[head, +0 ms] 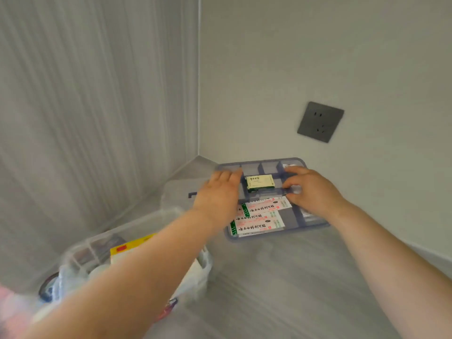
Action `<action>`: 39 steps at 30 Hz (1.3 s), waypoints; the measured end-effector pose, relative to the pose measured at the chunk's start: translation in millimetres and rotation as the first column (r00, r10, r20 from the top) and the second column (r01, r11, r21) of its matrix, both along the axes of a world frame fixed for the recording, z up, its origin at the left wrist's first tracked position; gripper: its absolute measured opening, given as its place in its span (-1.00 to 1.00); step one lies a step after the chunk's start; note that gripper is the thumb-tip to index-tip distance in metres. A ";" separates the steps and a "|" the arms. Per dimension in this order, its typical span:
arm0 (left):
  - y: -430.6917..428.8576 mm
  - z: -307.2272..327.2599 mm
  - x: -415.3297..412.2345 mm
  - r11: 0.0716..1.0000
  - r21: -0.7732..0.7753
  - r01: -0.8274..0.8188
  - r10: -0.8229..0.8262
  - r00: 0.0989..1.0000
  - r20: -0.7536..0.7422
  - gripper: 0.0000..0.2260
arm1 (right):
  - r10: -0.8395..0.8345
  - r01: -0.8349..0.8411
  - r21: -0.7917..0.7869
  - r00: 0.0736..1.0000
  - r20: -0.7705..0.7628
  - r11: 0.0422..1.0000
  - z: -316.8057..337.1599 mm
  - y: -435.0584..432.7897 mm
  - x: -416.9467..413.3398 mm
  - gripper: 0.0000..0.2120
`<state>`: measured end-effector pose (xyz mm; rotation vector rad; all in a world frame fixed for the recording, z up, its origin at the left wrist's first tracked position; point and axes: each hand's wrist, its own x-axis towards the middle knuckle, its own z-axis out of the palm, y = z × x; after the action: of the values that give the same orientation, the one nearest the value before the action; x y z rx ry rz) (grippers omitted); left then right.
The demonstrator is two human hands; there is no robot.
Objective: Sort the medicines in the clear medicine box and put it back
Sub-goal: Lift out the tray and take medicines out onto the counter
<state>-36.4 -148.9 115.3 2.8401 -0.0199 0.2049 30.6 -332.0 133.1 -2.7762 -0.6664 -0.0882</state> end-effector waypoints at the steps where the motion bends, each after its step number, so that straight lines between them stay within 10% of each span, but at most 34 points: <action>1: -16.7 -9.1 8.4 1.000 0.005 -0.001 0.001 1.000 -0.026 -0.36 | -0.012 0.012 -0.010 1.000 -0.015 1.000 -7.7 -12.6 5.9 -0.79; 15: -67.9 -130.0 14.0 0.993 -0.067 -0.092 0.064 0.937 -0.344 -0.43 | 0.088 -0.136 -0.147 0.951 -0.295 0.980 -123.7 -54.5 32.4 -0.74; 39: -71.2 -118.4 -2.1 0.998 -0.062 0.021 -0.033 0.978 -0.205 -0.54 | 0.021 -0.045 -0.135 0.985 -0.171 0.990 -136.0 -55.6 12.0 -0.59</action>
<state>-38.4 -220.1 -3.1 2.7847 -0.0083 -0.0941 42.6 -387.6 -2.9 -2.8612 -0.6986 0.2071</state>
